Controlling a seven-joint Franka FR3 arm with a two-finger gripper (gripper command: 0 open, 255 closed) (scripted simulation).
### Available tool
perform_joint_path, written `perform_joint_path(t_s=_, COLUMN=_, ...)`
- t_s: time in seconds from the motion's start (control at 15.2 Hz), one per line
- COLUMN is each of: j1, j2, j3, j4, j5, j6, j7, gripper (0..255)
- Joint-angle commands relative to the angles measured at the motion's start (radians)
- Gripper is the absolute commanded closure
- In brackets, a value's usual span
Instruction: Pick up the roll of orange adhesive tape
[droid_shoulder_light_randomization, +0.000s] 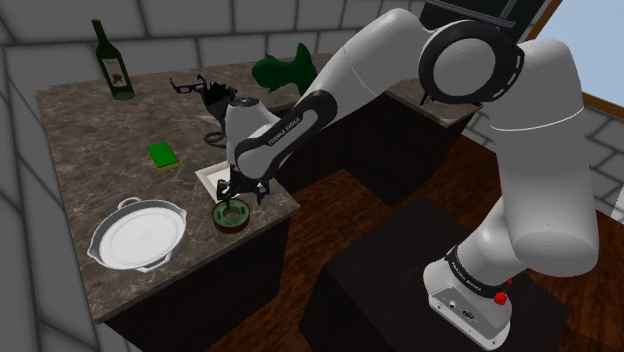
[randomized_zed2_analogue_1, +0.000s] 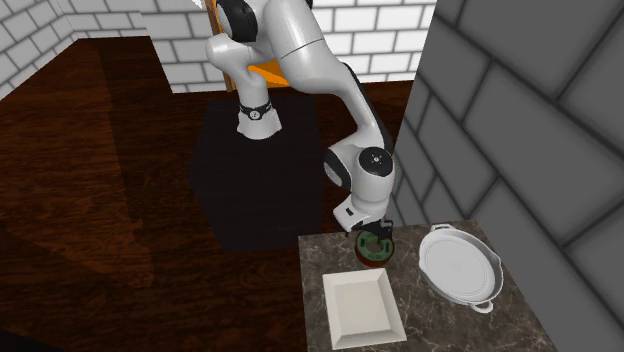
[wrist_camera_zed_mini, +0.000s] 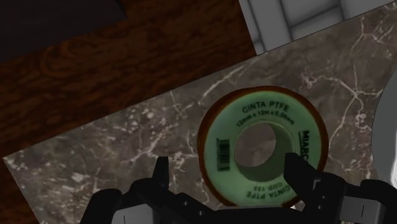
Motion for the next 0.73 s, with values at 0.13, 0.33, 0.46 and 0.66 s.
perform_joint_path(t_s=0.13, j1=0.010, j2=0.051, j3=-0.009, j4=0.022, j5=-0.008, j6=0.030, j7=0.004, gripper=0)
perform_joint_path(t_s=0.33, j1=0.012, j2=0.069, j3=-0.012, j4=0.029, j5=-0.011, j6=0.041, j7=0.004, gripper=0)
perform_joint_path(t_s=0.46, j1=0.012, j2=0.069, j3=-0.012, j4=0.026, j5=-0.011, j6=0.043, j7=0.004, gripper=255)
perform_joint_path(t_s=0.66, j1=0.012, j2=0.069, j3=-0.012, j4=0.026, j5=-0.011, j6=0.043, j7=0.004, gripper=255)
